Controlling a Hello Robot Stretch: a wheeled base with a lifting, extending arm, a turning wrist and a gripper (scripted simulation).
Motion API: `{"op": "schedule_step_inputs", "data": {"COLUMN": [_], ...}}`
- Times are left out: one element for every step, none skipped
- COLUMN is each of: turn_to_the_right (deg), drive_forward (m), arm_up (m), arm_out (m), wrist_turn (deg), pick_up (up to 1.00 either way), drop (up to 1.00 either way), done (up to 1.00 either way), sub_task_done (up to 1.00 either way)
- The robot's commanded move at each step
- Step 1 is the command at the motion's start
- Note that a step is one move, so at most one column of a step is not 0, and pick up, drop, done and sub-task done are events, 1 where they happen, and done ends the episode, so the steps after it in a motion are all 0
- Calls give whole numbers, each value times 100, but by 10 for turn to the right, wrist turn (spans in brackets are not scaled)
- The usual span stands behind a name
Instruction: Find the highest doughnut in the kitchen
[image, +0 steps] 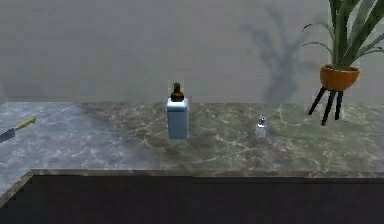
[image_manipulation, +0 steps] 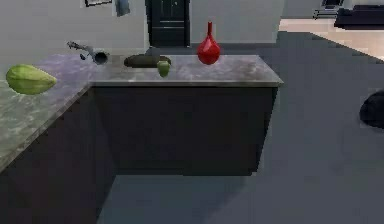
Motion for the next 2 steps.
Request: {"op": "schedule_step_inputs", "data": {"turn_to_the_right": [-30,0], "drive_forward": [0,100], "arm_up": [0,0], "arm_out": [0,0], "wrist_turn": [0,0], "pick_up": [0,0], "drop": [0,0], "done": [0,0], "sub_task_done": [0,0]}}
